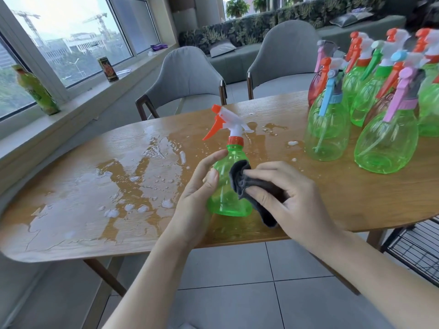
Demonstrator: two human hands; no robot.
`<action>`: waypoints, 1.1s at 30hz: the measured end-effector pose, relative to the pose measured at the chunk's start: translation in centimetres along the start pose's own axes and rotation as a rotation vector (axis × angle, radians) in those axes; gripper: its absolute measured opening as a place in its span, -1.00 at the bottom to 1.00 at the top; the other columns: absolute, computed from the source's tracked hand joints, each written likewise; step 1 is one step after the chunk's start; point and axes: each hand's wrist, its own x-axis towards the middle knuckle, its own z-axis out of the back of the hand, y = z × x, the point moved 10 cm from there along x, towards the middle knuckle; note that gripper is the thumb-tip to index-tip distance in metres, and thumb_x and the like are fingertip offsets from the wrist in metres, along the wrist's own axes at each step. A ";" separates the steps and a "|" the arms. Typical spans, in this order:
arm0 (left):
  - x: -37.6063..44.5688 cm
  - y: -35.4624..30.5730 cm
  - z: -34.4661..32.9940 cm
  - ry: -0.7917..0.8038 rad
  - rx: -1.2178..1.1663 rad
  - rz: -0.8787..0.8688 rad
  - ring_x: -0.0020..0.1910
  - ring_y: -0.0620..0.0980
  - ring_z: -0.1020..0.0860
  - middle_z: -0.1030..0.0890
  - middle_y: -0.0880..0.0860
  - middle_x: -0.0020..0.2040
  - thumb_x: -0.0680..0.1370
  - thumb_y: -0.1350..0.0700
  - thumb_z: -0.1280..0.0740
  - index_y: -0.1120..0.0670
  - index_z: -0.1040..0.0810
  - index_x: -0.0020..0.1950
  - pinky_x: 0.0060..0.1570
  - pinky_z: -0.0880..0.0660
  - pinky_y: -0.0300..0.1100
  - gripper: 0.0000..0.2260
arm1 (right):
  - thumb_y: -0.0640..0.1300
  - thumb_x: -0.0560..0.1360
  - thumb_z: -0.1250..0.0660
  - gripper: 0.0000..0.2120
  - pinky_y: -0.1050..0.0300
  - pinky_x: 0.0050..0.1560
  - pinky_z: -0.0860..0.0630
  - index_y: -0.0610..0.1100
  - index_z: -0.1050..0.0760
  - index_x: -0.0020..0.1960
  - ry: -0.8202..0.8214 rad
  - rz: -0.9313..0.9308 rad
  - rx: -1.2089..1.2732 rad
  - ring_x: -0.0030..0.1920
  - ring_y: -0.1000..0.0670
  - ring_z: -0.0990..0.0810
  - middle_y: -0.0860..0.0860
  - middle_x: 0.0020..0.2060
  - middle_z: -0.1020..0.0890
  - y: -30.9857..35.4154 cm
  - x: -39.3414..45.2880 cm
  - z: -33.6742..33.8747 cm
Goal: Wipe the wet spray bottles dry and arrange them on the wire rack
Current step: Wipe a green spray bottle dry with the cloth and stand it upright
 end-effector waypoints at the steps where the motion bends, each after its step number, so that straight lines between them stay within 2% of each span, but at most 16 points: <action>1: -0.1 -0.2 0.0 -0.031 0.035 0.008 0.29 0.22 -0.63 -0.67 0.12 0.34 0.65 -0.06 -0.32 -0.07 -0.55 0.47 0.31 -0.52 0.22 -0.62 | -0.16 0.54 -0.47 -0.75 0.28 0.16 -0.49 -0.20 -0.69 0.20 0.039 0.024 -0.033 0.12 0.07 -0.64 -0.03 0.08 -0.66 0.2 -0.5 -0.7; 3: 0.0 -0.7 0.0 -0.072 0.101 0.004 0.19 -0.01 -0.68 -0.73 -0.10 0.20 0.66 -0.08 -0.34 -0.09 -0.56 0.43 0.28 -0.52 0.12 -0.66 | -0.16 0.55 -0.48 -0.76 0.25 0.13 -0.53 -0.22 -0.69 0.19 0.090 0.125 -0.066 0.09 0.03 -0.64 -0.07 0.06 -0.64 1.4 -1.2 -1.6; 5: 0.1 -0.5 -0.2 -0.047 0.148 0.015 0.08 -0.24 -0.70 -0.73 -0.30 0.08 0.64 -0.06 -0.27 -0.08 -0.53 0.44 0.19 -0.60 -0.09 -0.64 | -0.15 0.58 -0.46 -0.77 0.20 0.10 -0.55 -0.22 -0.69 0.19 0.142 0.198 -0.065 0.05 -0.02 -0.64 -0.09 0.05 -0.63 2.2 -1.7 -2.3; 7: 0.0 -0.7 -0.2 -0.055 0.159 0.023 0.06 -0.30 -0.69 -0.72 -0.33 0.05 0.62 -0.06 -0.24 -0.08 -0.51 0.44 0.13 -0.64 -0.19 -0.61 | -0.14 0.60 -0.43 -0.77 0.16 0.10 -0.55 -0.21 -0.69 0.20 0.173 0.261 -0.094 0.03 -0.03 -0.62 -0.09 0.05 -0.62 2.6 -2.0 -2.6; 8: 0.0 -0.5 -0.1 -0.056 0.158 0.040 0.09 -0.28 -0.69 -0.72 -0.33 0.05 0.63 -0.06 -0.25 -0.10 -0.52 0.44 0.19 -0.63 -0.14 -0.62 | -0.14 0.60 -0.43 -0.77 0.16 0.11 -0.55 -0.21 -0.69 0.20 0.181 0.273 -0.096 0.03 -0.02 -0.61 -0.10 0.05 -0.62 2.6 -2.0 -2.6; 10: -0.1 -0.4 0.1 -0.053 0.110 0.067 0.22 -0.15 -0.67 -0.72 -0.30 0.11 0.67 -0.07 -0.31 -0.15 -0.57 0.43 0.37 -0.53 0.10 -0.68 | -0.15 0.59 -0.44 -0.76 0.19 0.12 -0.53 -0.21 -0.68 0.22 0.175 0.265 -0.091 0.03 -0.02 -0.61 -0.10 0.05 -0.62 2.4 -1.9 -2.4; 12: -0.1 0.0 0.6 -0.038 0.089 0.070 0.34 0.14 -0.62 -0.71 -0.09 0.27 0.65 -0.06 -0.34 -0.16 -0.58 0.44 0.41 -0.45 0.26 -0.66 | -0.14 0.59 -0.45 -0.75 0.26 0.14 -0.50 -0.21 -0.67 0.23 0.132 0.219 -0.092 0.05 0.00 -0.61 -0.10 0.05 -0.61 1.9 -1.4 -1.9; 14: -0.2 0.1 0.3 0.012 0.049 0.050 0.30 0.27 -0.59 -0.63 0.19 0.37 0.62 -0.03 -0.37 -0.11 -0.56 0.48 0.37 -0.42 0.28 -0.59 | -0.13 0.58 -0.46 -0.74 0.33 0.16 -0.45 -0.21 -0.68 0.23 0.075 0.148 -0.086 0.07 0.05 -0.61 -0.07 0.05 -0.62 1.3 -0.7 -1.2; 15: -0.2 0.2 0.2 0.035 0.043 0.054 0.29 0.25 -0.59 -0.62 0.22 0.37 0.61 -0.01 -0.39 -0.11 -0.56 0.49 0.35 -0.44 0.24 -0.58 | -0.13 0.58 -0.45 -0.74 0.33 0.16 -0.44 -0.20 -0.68 0.23 0.044 0.114 -0.082 0.08 0.07 -0.60 -0.05 0.06 -0.62 1.0 -0.3 -0.7; 18: -0.3 0.2 0.0 0.069 0.019 0.073 0.33 0.21 -0.60 -0.60 0.15 0.42 0.60 -0.03 -0.47 -0.09 -0.55 0.49 0.32 -0.55 0.11 -0.55 | -0.08 0.60 -0.40 -0.73 0.21 0.16 -0.51 -0.14 -0.66 0.25 -0.032 -0.028 -0.033 0.14 0.11 -0.61 0.02 0.09 -0.64 -0.7 1.4 0.6; 20: -0.4 0.5 -0.2 0.100 -0.020 0.085 0.36 0.22 -0.59 -0.58 0.15 0.46 0.58 -0.05 -0.52 -0.08 -0.54 0.50 0.33 -0.57 0.10 -0.50 | -0.06 0.61 -0.37 -0.72 0.12 0.15 -0.57 -0.14 -0.65 0.27 -0.054 -0.134 0.046 0.16 0.08 -0.63 0.06 0.11 -0.65 -2.2 2.1 1.1; 22: -0.3 0.6 -0.3 0.118 -0.068 0.098 0.38 0.22 -0.59 -0.57 0.14 0.47 0.61 0.01 -0.48 -0.08 -0.54 0.51 0.36 -0.56 0.12 -0.54 | -0.04 0.61 -0.36 -0.71 0.12 0.14 -0.59 -0.13 -0.64 0.27 -0.056 -0.181 0.082 0.16 0.06 -0.64 0.09 0.10 -0.65 -2.9 2.1 1.1; 26: -0.2 0.9 0.2 0.059 -0.099 0.103 0.44 0.30 -0.54 -0.54 0.19 0.50 0.67 0.12 -0.30 -0.06 -0.54 0.52 0.46 -0.45 0.32 -0.60 | -0.09 0.58 -0.40 -0.75 0.22 0.15 -0.52 -0.12 -0.66 0.24 -0.033 -0.112 0.040 0.16 0.08 -0.62 0.04 0.10 -0.65 -2.0 1.0 0.7; 28: 0.0 0.8 0.3 -0.001 -0.041 0.085 0.49 0.30 -0.50 -0.54 0.16 0.51 0.65 0.01 -0.34 -0.10 -0.52 0.53 0.50 -0.37 0.36 -0.58 | -0.11 0.56 -0.44 -0.74 0.26 0.16 -0.48 -0.15 -0.67 0.21 0.009 -0.051 0.005 0.14 0.07 -0.63 0.00 0.09 -0.65 -1.2 0.3 0.1; 30: 0.1 0.3 0.4 -0.074 0.021 0.066 0.43 0.28 -0.55 -0.62 0.14 0.42 0.62 -0.05 -0.38 -0.17 -0.54 0.48 0.47 -0.41 0.32 -0.59 | -0.13 0.53 -0.47 -0.74 0.31 0.15 -0.46 -0.18 -0.69 0.20 0.049 0.011 -0.020 0.11 0.07 -0.63 -0.02 0.07 -0.64 -0.4 -0.3 -0.7; 33: 0.2 0.3 0.7 -0.134 0.081 0.062 0.44 0.27 -0.54 -0.65 0.03 0.37 0.60 -0.08 -0.40 -0.21 -0.57 0.44 0.49 -0.39 0.38 -0.61 | -0.15 0.52 -0.51 -0.74 0.27 0.10 -0.52 -0.20 -0.70 0.18 0.123 0.120 -0.025 0.05 0.03 -0.63 -0.05 0.05 -0.63 0.9 -1.3 -1.8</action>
